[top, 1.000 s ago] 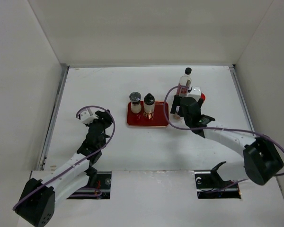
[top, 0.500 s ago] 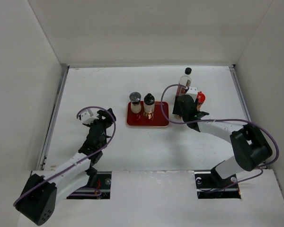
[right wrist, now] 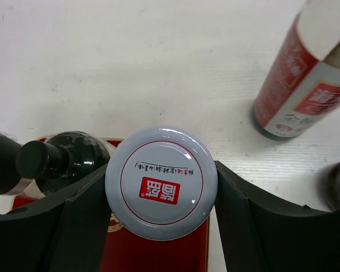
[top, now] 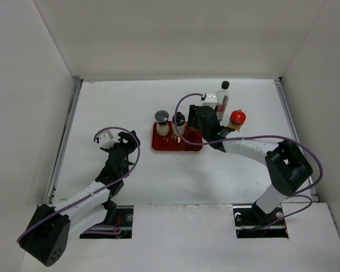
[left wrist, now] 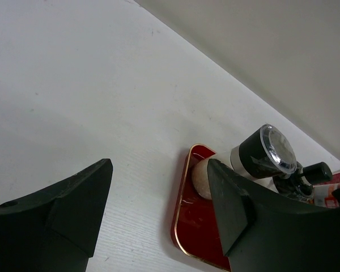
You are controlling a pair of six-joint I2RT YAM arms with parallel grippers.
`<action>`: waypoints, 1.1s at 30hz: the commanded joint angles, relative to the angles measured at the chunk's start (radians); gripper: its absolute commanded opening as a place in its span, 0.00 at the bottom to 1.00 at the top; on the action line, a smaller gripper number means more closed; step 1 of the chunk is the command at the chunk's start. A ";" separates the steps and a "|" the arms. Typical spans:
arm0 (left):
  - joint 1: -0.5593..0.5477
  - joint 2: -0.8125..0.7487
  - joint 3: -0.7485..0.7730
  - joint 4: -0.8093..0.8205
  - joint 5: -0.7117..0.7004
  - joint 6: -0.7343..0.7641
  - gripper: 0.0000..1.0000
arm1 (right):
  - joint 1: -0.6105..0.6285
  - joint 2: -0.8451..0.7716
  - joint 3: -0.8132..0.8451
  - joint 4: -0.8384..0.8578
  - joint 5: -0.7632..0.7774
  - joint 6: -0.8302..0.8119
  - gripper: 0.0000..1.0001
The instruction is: Organize the condiment bottles
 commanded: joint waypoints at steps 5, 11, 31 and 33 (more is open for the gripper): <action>-0.001 -0.004 0.010 0.057 0.002 -0.003 0.67 | 0.000 0.080 0.091 0.151 -0.009 0.004 0.53; -0.004 -0.002 0.011 0.057 0.004 -0.003 0.67 | 0.000 0.120 0.089 0.148 -0.015 0.044 0.69; -0.012 -0.027 0.010 0.057 0.013 -0.003 0.69 | -0.233 -0.364 -0.182 -0.023 0.246 0.064 1.00; -0.015 -0.042 0.010 0.050 0.013 -0.003 0.68 | -0.277 -0.354 -0.177 -0.056 0.246 0.059 1.00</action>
